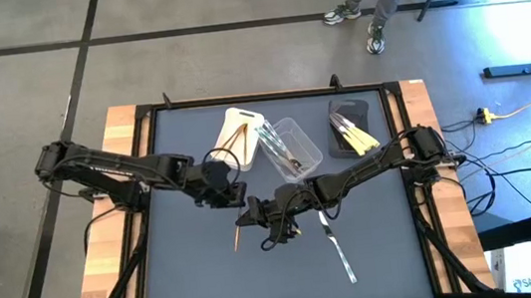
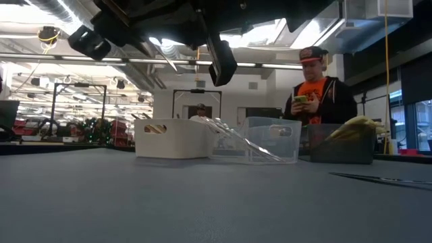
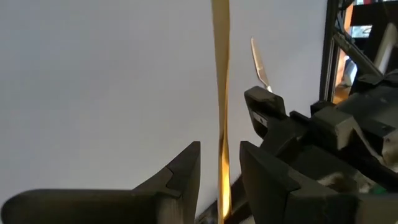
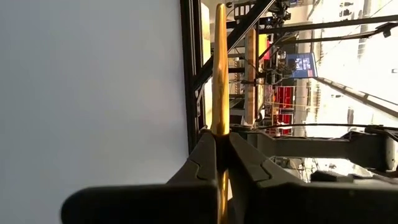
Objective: Sort silverware by color (type)
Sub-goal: Put the gold knife into the white bin
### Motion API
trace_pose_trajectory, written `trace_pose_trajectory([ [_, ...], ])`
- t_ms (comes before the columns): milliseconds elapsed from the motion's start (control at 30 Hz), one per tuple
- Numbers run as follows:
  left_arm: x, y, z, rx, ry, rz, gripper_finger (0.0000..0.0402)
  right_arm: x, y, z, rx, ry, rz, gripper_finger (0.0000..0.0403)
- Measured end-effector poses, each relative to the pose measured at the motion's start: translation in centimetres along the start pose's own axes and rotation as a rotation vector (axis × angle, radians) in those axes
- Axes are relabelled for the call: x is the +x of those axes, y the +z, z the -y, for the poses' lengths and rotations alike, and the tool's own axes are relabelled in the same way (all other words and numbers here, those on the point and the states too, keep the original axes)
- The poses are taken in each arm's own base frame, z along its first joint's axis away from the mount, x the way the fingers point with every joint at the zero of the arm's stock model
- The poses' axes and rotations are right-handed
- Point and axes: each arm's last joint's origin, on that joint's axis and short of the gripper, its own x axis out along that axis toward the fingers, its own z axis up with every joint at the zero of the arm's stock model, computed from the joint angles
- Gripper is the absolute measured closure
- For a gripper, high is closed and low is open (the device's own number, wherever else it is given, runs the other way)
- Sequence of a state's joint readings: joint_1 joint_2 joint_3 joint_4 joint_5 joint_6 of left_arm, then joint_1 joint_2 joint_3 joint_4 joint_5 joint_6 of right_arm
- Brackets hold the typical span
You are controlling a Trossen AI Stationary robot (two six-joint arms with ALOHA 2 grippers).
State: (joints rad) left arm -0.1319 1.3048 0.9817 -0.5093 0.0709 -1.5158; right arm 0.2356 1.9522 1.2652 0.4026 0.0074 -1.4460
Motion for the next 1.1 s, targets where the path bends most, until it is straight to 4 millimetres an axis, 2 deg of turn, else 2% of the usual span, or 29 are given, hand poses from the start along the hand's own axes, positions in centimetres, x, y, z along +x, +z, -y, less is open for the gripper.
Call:
trace_pose_trajectory([
  [133,0.08,0.23,-0.01,0.051,-0.001,0.006,0.0296,0.0,0.02,-0.01,-0.003,0.001,0.0,0.0398],
  [1100,0.33,0.25,-0.04,0.049,0.003,-0.042,0.0296,0.0,0.0,-0.1,-0.063,0.009,0.0,0.0398],
])
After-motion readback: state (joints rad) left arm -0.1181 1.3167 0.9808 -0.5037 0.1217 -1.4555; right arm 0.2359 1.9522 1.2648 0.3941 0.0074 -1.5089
